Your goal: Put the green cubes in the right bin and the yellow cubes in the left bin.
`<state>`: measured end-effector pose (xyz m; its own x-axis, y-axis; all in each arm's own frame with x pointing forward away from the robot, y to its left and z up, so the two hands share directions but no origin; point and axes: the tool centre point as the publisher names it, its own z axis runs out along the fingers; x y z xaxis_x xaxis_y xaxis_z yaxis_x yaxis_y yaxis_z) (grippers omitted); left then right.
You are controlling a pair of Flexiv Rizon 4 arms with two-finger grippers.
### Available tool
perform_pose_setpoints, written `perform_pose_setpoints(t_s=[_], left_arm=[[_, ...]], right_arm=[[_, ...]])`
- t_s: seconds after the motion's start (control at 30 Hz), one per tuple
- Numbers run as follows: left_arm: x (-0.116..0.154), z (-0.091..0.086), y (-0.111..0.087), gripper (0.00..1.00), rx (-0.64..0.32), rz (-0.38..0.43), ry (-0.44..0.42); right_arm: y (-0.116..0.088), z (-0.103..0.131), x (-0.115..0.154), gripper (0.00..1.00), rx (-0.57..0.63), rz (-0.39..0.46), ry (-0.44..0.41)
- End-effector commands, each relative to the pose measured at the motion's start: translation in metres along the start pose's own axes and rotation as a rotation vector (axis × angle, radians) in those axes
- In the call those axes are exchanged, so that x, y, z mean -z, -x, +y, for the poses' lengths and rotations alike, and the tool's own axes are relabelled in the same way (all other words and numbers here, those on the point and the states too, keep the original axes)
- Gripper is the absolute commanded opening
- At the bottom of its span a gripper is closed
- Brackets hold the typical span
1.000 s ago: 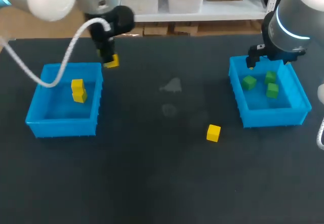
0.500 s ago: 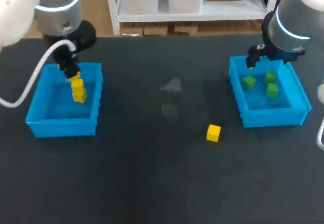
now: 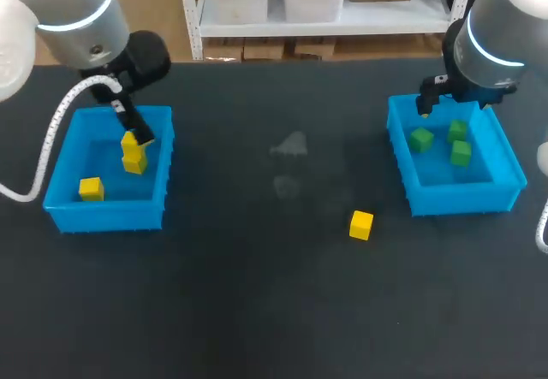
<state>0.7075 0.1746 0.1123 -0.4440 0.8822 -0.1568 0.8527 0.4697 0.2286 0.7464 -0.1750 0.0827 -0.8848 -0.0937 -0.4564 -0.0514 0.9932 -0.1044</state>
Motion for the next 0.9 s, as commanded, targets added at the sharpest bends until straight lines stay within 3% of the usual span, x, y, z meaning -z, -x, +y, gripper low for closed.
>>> perform_pose_setpoints(t_s=[0.03, 0.2, 0.47, 0.9], left_arm=[[0.004, -0.011, 0.034, 1.0, -0.083, -0.045, -0.037], [0.012, -0.036, 0.078, 1.0, -0.229, -0.101, -0.084], [0.016, -0.072, 0.13, 1.0, -0.401, -0.141, -0.121], [0.005, -0.131, 0.175, 1.0, -0.525, -0.167, -0.205]], right_arm=[[-0.001, -0.001, 0.0, 1.0, 0.0, -0.001, 0.001], [-0.001, -0.001, 0.0, 1.0, 0.0, -0.001, 0.001], [-0.001, -0.001, 0.0, 1.0, 0.0, -0.001, 0.001], [-0.001, -0.001, 0.0, 1.0, 0.0, -0.001, 0.001]])
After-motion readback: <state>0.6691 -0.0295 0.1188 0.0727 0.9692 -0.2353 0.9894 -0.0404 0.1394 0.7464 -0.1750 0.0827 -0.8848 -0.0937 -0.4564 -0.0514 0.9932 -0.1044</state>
